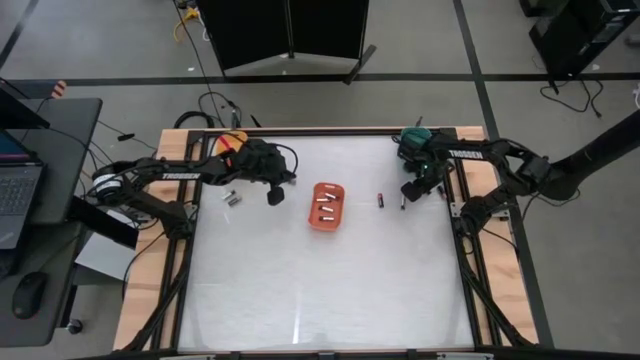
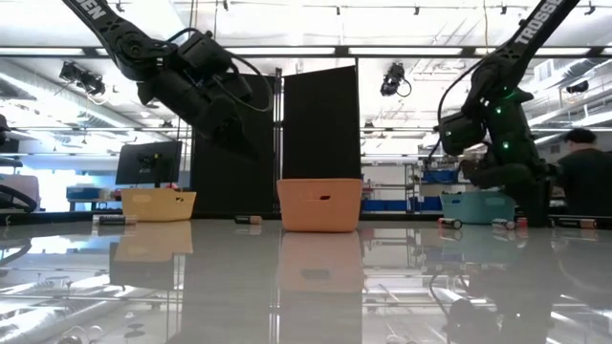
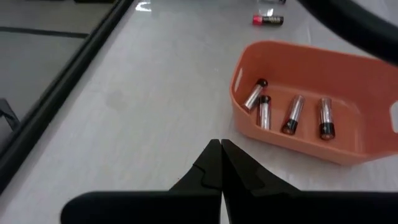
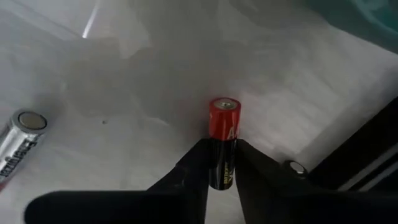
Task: Sort batteries
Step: Put the black-red battery into the yellow bin
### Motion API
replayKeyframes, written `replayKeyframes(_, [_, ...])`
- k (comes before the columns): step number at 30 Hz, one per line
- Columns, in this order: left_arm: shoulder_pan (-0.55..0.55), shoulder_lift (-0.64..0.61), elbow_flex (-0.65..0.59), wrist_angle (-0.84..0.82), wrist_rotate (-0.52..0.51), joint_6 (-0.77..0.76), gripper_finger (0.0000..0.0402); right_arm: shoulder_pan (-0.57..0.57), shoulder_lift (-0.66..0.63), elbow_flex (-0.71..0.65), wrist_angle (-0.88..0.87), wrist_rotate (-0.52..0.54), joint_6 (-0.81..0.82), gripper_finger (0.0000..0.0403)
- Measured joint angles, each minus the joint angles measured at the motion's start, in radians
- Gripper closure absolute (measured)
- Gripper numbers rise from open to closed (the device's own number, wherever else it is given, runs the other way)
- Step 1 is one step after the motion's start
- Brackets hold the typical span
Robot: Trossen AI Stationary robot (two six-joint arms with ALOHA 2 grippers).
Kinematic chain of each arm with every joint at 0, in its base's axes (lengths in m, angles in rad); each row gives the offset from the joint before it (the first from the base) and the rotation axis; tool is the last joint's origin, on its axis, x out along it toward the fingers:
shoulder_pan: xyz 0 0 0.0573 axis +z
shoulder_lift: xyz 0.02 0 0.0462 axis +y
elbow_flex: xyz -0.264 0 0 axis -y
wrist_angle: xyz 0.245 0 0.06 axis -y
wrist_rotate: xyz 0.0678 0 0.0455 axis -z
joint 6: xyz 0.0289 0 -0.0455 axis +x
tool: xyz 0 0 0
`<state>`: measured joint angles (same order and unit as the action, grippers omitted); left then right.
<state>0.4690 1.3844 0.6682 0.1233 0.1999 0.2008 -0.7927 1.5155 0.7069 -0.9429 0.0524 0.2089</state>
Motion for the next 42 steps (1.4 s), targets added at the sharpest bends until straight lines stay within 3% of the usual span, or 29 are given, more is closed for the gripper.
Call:
replayKeyframes(7, [0.0,-0.058,0.0,0.046,0.043,-0.022,0.0397,0.131,-0.063,0.015,-0.025,-0.062,-0.036,0.0344])
replayKeyframes(11, [-0.001,-0.087,-0.008,0.159,0.145,-0.08,0.0397,0.248,-0.168,0.014,0.046,-0.064,0.007,0.0344])
replayKeyframes(15, [-0.017,-0.085,-0.045,0.34,0.262,-0.168,0.0397,0.387,-0.284,0.0,0.287,-0.053,0.053,0.0344])
replayKeyframes(19, [-0.05,-0.082,-0.084,0.52,0.276,-0.233,0.0397,0.527,-0.341,-0.042,0.637,-0.031,0.078,0.0344])
replayKeyframes(25, [-0.11,-0.081,-0.087,0.612,0.256,-0.261,0.0377,0.71,-0.273,-0.054,1.119,0.117,0.016,0.0344])
replayKeyframes(30, [-0.168,-0.081,-0.087,0.647,0.196,-0.259,0.0335,0.79,-0.173,-0.054,1.426,0.139,-0.056,0.0345])
replayKeyframes(34, [-0.212,-0.081,-0.085,0.652,0.128,-0.259,0.0291,0.822,-0.115,-0.053,1.541,0.157,-0.095,0.0345])
replayKeyframes(42, [-0.281,0.001,-0.035,0.671,0.099,-0.261,0.0236,0.854,-0.074,0.002,1.548,0.191,-0.172,0.0345])
